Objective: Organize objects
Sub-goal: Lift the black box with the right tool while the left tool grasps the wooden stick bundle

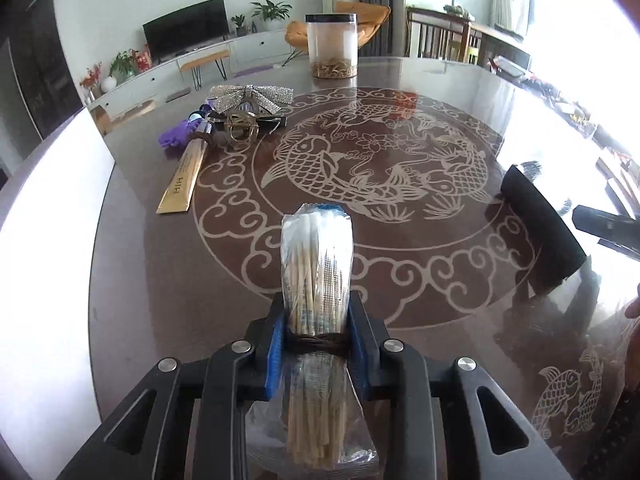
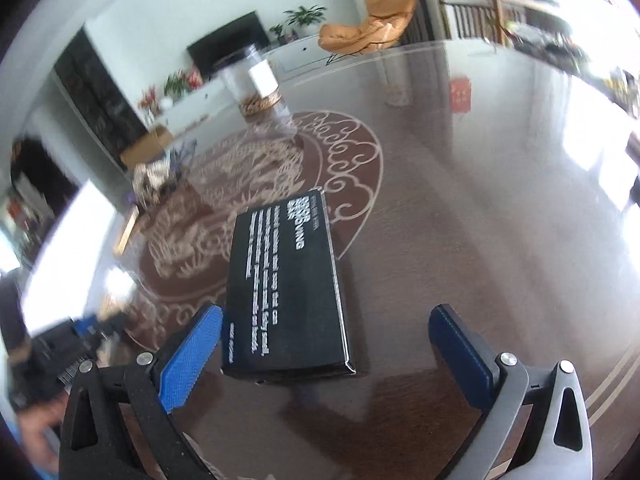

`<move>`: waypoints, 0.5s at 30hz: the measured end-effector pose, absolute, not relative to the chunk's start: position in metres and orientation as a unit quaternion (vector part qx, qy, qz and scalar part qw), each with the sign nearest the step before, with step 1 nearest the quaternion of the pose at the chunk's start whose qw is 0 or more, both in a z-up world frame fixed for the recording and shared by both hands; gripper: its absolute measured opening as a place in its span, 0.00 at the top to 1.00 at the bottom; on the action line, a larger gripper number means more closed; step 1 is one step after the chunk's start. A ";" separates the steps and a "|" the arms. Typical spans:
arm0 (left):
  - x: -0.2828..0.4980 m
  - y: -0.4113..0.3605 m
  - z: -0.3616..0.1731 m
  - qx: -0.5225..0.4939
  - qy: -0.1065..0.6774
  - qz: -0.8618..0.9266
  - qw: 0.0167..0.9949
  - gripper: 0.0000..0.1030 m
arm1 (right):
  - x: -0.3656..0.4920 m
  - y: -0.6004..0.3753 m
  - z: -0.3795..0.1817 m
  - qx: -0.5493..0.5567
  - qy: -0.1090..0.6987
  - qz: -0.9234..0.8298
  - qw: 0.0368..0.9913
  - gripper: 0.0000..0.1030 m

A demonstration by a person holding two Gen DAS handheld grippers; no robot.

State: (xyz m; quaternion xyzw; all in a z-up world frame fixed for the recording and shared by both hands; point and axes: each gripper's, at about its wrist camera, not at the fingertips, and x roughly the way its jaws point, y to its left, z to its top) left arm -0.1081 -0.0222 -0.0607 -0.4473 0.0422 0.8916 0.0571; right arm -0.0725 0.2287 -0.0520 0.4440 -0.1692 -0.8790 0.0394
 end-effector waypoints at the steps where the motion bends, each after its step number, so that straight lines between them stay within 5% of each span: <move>1: -0.104 -0.026 -0.061 -0.447 0.025 0.893 0.056 0.73 | -0.077 0.226 -0.050 0.460 -0.160 -0.873 0.029 0.00; 8: -0.079 -0.032 -0.057 -0.432 -0.021 0.900 0.064 0.73 | -0.119 0.160 -0.035 0.521 0.042 -0.851 0.042 0.02; 10: -0.067 -0.037 -0.045 -0.415 -0.034 0.907 0.069 0.73 | -0.122 0.158 -0.039 0.533 0.054 -0.843 0.046 0.40; 15: -0.038 -0.055 0.001 -0.367 -0.060 0.925 0.080 0.73 | -0.103 0.171 -0.027 0.530 -0.003 -0.845 0.065 0.43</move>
